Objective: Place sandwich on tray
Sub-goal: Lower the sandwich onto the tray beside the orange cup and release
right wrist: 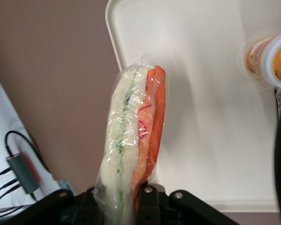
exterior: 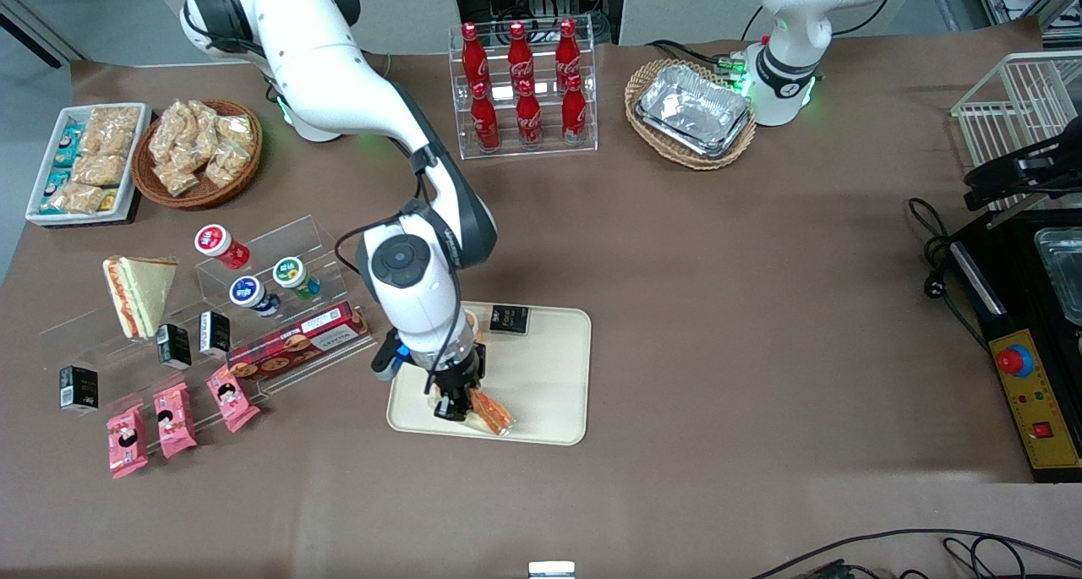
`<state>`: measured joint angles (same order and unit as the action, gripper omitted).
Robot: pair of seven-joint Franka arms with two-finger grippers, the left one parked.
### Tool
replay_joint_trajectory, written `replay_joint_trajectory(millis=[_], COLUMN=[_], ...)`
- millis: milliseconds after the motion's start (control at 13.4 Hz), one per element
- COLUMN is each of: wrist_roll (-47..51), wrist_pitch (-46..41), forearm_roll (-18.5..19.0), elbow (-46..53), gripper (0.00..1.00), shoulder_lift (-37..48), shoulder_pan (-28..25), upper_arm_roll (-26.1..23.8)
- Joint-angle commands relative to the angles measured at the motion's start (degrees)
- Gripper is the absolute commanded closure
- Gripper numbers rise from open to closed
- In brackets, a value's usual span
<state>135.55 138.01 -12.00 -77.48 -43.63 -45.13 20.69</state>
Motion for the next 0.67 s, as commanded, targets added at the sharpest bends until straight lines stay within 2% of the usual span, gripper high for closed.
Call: replay_joint_trajectory(millis=[0, 150, 299, 599], wrist_roll=[0.25, -2.11, -7.82, -12.14], wrist_pitch=[0.77, 4.1, 4.46, 5.52], forearm_roll=[-1.89, -1.89, -2.15, -2.33], elbow=[2.51, 1.89, 1.8, 1.01], gripper=[0.91, 0.91, 0.91, 0.91], shoulder_lift=[-3.39, -4.36, -5.58, -6.38], shoulder_pan=[2.14, 2.5, 2.42, 2.68], upper_arm_roll=[-3.8, -4.69, -5.56, -6.54])
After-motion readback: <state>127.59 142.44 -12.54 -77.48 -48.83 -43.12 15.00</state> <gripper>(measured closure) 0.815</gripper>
